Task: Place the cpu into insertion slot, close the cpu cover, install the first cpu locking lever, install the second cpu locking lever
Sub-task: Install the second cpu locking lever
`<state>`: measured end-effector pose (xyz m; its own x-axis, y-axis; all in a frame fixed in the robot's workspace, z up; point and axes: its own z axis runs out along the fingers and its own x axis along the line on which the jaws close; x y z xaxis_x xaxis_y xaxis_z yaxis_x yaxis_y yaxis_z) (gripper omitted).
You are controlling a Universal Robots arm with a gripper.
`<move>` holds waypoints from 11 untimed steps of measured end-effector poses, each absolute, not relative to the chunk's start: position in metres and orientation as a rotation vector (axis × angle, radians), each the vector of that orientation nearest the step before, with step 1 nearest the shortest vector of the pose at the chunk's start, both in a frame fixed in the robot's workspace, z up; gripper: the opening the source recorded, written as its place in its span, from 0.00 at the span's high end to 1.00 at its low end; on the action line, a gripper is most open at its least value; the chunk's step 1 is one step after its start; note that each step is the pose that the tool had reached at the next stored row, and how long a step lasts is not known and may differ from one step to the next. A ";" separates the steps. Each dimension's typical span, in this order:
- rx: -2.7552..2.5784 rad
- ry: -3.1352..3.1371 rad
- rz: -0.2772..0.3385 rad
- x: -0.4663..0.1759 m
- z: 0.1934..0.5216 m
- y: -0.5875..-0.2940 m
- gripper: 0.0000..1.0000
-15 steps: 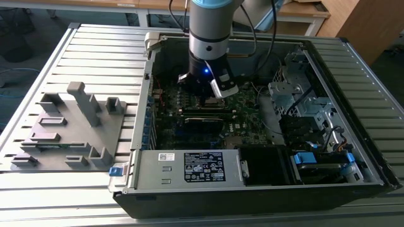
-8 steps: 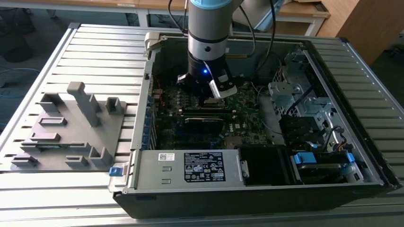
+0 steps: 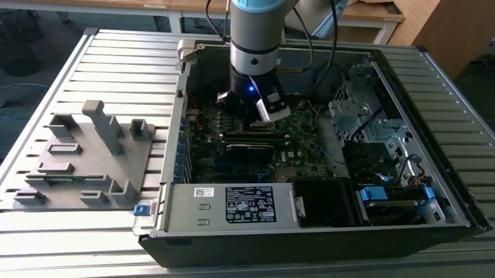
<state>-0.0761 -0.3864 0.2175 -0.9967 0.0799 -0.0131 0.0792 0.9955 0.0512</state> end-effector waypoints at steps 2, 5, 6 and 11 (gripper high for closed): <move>0.124 3.123 0.079 -0.076 0.218 -0.387 0.90; 0.124 3.123 0.079 -0.077 0.218 -0.389 0.90; 0.125 3.123 0.079 -0.077 0.218 -0.390 0.90; 0.125 3.123 0.079 -0.077 0.218 -0.393 0.90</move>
<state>-0.0774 -0.3931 0.2175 -0.9967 0.0800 -0.0130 0.0792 0.9955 0.0512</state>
